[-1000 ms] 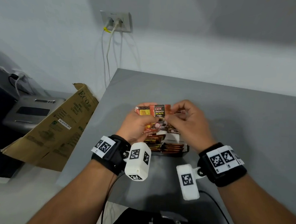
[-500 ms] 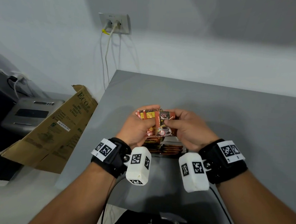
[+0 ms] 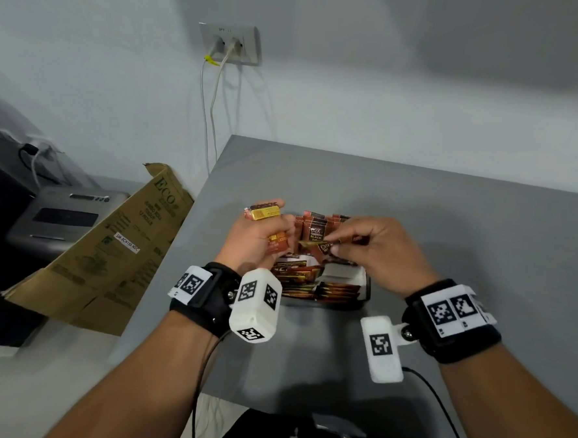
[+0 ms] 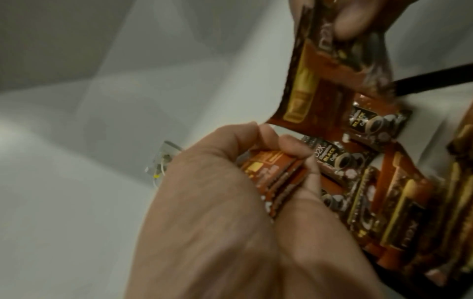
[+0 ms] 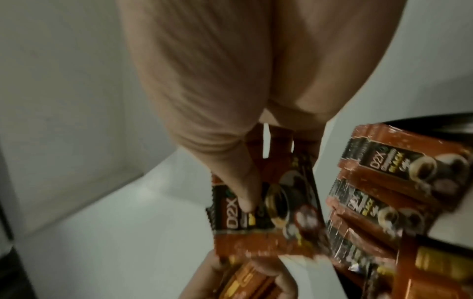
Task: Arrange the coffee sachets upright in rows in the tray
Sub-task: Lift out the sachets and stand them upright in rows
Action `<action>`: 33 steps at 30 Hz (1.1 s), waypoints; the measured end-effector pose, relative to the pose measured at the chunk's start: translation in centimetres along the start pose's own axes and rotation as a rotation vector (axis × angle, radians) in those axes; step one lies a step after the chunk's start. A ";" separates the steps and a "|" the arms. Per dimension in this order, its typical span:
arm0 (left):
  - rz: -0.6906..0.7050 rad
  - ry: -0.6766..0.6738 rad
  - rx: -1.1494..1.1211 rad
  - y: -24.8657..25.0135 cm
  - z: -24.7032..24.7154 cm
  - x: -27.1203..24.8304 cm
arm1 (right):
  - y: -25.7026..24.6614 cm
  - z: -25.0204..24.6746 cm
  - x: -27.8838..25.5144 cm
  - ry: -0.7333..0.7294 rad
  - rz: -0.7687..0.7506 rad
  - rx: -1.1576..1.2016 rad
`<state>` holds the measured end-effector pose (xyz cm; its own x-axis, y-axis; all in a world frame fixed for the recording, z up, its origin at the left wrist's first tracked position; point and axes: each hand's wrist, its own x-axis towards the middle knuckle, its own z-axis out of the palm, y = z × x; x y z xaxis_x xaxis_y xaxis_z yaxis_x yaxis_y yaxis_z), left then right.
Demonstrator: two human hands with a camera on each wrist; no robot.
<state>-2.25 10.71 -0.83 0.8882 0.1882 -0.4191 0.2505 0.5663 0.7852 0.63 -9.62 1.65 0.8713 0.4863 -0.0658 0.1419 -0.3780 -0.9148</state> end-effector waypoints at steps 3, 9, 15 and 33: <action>-0.027 -0.017 0.152 -0.1 0.8 -0.3 | 0.2 0.7 0.1 0.008 -0.094 -0.070; -0.053 0.003 0.317 -0.9 0.7 0.2 | 0.3 1.2 0.1 0.163 -0.301 -0.232; 0.053 0.083 0.191 0.1 0.6 0.3 | 0.7 0.3 0.1 0.170 -0.104 -0.036; 0.028 -0.201 0.164 -0.6 1.0 -1.1 | -0.8 1.0 1.6 0.083 0.253 0.819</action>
<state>-3.03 9.34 -0.39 0.9502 0.0299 -0.3101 0.2691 0.4228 0.8653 1.44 -7.78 1.85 0.8670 0.3927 -0.3068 -0.4174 0.2360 -0.8775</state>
